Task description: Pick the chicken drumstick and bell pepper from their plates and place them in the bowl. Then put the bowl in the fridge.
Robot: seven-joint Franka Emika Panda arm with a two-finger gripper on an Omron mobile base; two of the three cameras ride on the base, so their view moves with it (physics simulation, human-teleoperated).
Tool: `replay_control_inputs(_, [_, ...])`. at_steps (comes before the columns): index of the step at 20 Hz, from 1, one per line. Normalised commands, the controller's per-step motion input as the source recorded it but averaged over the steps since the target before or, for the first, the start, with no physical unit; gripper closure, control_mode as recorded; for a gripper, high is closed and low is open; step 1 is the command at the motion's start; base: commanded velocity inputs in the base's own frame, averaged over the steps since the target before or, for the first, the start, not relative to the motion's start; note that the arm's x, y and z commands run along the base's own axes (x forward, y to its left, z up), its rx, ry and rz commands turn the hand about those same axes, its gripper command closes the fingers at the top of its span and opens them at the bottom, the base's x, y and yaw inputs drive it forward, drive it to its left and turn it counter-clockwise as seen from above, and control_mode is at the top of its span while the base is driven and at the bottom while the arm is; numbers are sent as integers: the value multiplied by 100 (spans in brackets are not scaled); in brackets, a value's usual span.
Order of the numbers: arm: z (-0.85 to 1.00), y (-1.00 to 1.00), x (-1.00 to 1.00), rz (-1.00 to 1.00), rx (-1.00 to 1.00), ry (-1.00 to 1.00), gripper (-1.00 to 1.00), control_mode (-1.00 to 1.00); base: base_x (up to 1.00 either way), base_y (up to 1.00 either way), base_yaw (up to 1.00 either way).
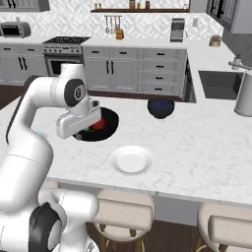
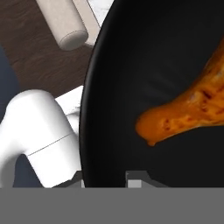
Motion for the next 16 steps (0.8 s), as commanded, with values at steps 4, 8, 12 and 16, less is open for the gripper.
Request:
replay_control_inputs(4, [19,0,-11,0,0,0,100,-100,0,0,0])
replay_control_inputs(8, [4,0,-6,0,0,0,100,-100,0,0,0])
replay_control_inputs(12, [0,7,-5,0,-8,0,100,-100,0,0,0])
replay_control_inputs(16, [0,1,-4,-2,-8,0,100,-100,0,0,0])
